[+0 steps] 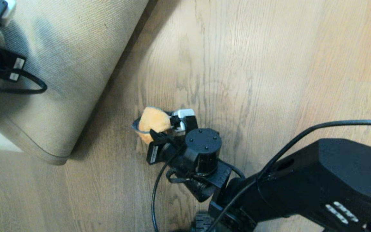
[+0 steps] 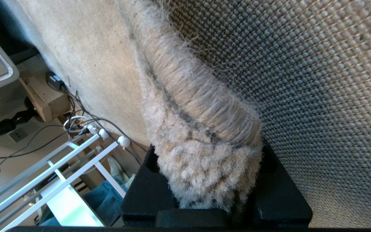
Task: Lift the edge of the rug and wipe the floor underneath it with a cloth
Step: Wipe the floor under the carpet with a rag
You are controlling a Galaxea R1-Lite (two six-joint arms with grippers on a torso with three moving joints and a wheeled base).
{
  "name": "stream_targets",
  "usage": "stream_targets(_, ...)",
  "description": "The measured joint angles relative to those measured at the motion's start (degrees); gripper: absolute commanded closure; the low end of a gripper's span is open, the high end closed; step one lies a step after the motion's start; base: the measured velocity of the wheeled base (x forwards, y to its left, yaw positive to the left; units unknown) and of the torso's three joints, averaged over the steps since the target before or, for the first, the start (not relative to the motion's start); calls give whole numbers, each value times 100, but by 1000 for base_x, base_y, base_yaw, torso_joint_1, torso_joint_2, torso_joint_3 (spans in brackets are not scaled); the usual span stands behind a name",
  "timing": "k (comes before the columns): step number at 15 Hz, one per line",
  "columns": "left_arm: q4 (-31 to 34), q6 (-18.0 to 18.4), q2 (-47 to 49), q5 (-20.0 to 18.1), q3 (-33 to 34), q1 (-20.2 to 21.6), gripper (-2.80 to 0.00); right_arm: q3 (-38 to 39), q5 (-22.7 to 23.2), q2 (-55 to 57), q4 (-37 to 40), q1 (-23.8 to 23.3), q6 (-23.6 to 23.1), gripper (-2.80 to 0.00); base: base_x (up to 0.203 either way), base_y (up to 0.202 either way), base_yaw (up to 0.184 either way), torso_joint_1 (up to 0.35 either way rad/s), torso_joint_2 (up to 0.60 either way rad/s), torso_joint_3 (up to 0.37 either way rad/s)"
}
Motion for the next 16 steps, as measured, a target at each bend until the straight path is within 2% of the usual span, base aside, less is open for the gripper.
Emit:
stream_targets(3, 0, -8, 0, 143, -5, 4, 0, -273, -4, -112, 124, -363, 0, 0, 0, 0, 0, 0, 0, 0)
stream_targets(11, 3, -115, 0, 160, 21, -7, 0, -380, -12, -893, 500, -1299, -9, 0, 0, 0, 0, 0, 0, 0)
stream_targets(16, 10, -208, 0, 155, 55, -72, 0, -125, -33, -1498, 814, -1496, -142, 0, 0, 0, 0, 0, 0, 0)
